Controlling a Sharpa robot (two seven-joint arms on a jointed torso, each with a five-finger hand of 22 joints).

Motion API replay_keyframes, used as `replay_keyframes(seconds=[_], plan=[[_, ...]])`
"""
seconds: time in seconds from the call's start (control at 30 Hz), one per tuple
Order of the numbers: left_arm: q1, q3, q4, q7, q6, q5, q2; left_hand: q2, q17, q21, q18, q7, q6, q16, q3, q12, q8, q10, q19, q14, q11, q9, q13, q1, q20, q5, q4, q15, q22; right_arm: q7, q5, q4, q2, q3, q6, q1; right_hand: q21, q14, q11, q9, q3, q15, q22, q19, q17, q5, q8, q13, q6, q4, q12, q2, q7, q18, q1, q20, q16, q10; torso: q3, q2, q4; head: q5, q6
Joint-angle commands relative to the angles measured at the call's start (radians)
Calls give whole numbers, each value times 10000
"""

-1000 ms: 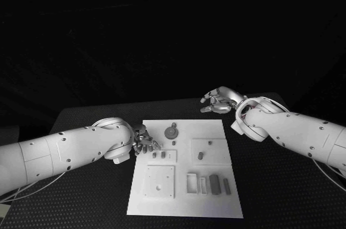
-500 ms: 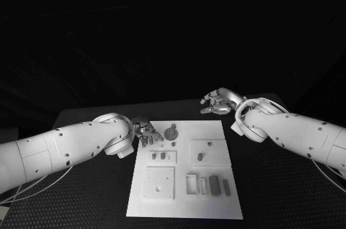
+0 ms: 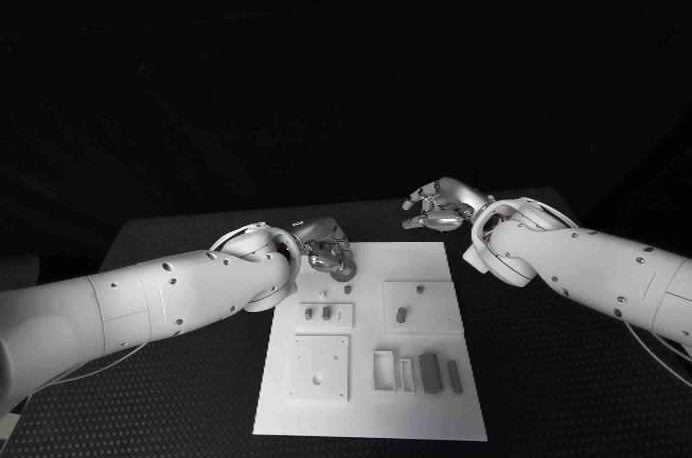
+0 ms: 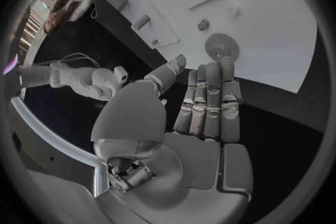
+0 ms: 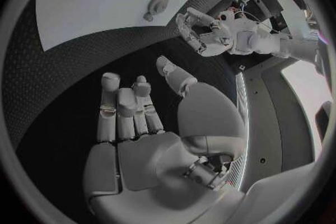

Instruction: Assemble the parts on the task board

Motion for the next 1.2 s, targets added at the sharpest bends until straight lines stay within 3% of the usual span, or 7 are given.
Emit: replay_keyframes(seconds=[0.03, 0.3, 0.47, 0.57, 0.9, 1.2], plan=[[-63, -81, -158, 716, -505, -1796, 176, -138, 29, -5, 272, -53, -12, 69, 9, -147, -40, 69, 148, 128, 66, -75, -102, -10, -1, -29, 22, -10, 29, 96, 5, -35, 36, 6, 81, -6, -48, -69, 12, -15, -27, 10, 115, 18, -15, 25, 61, -14, -135, 8, 30, 39, 188, 139, -65, -28, 61, -88, -7, 13, -35, 1, -11], [-306, -116, -363, 650, -336, -2977, 369, -283, 364, 386, 476, -93, 142, 634, -19, -512, 35, 472, 927, 807, -63, -297, -353, 90, -161, -26, 22, -174, 394, 103, 12, -25, 38, 6, 78, -6, -49, -69, 13, -16, -28, 11, 115, 18, -16, 24, 62, -17, -137, 11, 32, 42, 189, 139, -71, -27, 62, -89, 0, 5, -2, -64, -46], [-341, -124, -376, 593, 11, -3323, 403, -373, 765, 840, 617, -136, 170, 1325, -144, -702, 50, 654, 1401, 1141, -142, -439, -449, 58, -273, -33, 44, -269, 867, 102, 12, -3, 38, 6, 74, -6, -49, -69, 13, -17, -28, 11, 115, 18, -17, 25, 62, -19, -138, 12, 33, 44, 190, 139, -73, -27, 62, -90, -5, -6, 22, -84, -60], [-340, -148, -338, 546, 116, -3501, 380, -429, 811, 888, 631, -158, 171, 1394, -169, -763, 54, 655, 1398, 1109, -130, -470, -476, 3, -263, -31, 61, -259, 891, 99, 12, -12, 32, 6, 79, -6, -49, -69, 13, -17, -28, 12, 115, 18, -17, 25, 62, -20, -139, 12, 34, 45, 190, 139, -74, -27, 62, -90, -11, -1, 15, -138, -64], [-388, -170, -458, 502, 335, -3261, 482, -364, 919, 1110, 721, -157, 186, 1604, -132, -973, 75, 615, 1455, 1110, -92, -567, -572, -55, -237, -23, 99, -226, 899, 99, 12, 0, 56, 7, 85, -6, -48, -68, 14, -19, -28, 12, 115, 20, -18, 25, 63, -22, -140, 13, 37, 48, 190, 139, -75, -27, 64, -90, -16, -3, -8, -103, -71], [-552, -202, -628, 428, 427, -3387, 618, -317, 950, 1214, 762, -96, 229, 1683, -83, -1075, 98, 586, 1461, 1116, -67, -611, -620, -49, -216, -16, 106, -203, 902, 97, 12, 25, 47, 7, 87, -5, -47, -67, 14, -20, -27, 12, 116, 22, -19, 25, 64, -25, -141, 12, 40, 51, 190, 139, -75, -28, 67, -90, -8, -10, 22, -106, -99]])
